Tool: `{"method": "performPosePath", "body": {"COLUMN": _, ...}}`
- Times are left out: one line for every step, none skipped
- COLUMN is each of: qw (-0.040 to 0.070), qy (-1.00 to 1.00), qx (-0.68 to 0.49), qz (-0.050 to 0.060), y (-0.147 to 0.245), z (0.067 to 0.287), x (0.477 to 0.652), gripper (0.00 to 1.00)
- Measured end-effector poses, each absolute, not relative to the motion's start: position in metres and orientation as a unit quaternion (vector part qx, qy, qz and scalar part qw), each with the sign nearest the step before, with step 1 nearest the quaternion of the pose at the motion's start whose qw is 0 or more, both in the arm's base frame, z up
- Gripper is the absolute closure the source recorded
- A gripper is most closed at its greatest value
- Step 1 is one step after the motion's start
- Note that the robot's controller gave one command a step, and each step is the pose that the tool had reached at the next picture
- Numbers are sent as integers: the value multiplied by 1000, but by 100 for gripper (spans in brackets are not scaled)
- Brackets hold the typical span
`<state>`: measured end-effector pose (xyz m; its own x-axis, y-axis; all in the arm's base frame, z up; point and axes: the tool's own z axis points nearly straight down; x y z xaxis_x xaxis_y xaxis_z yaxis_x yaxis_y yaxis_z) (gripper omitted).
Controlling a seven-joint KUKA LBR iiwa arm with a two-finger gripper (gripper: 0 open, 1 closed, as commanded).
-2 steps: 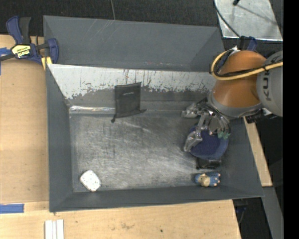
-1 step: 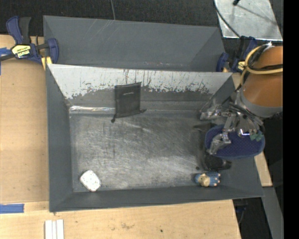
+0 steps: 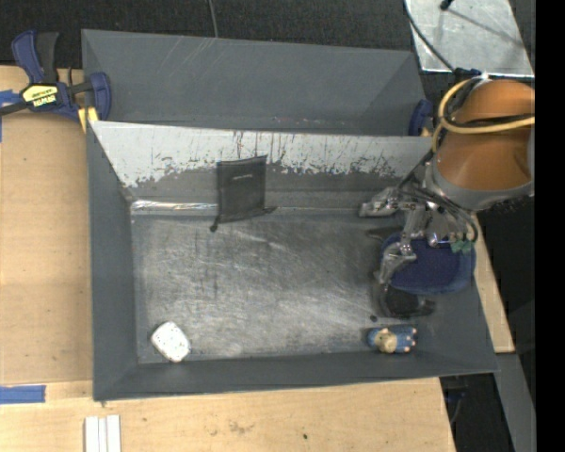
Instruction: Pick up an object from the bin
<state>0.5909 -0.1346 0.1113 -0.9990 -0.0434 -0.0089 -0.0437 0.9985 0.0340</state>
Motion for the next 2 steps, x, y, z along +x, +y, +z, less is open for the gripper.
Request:
{"method": "performPosePath", "body": {"qw": 6, "qy": 999, "qx": -44, "qz": 0, "y": -103, "z": 180, "x": 594, "gripper": 0}}
{"method": "performPosePath", "body": {"qw": 5, "qy": 986, "qx": -165, "qz": 8, "y": -131, "z": 124, "x": 564, "gripper": 0}}
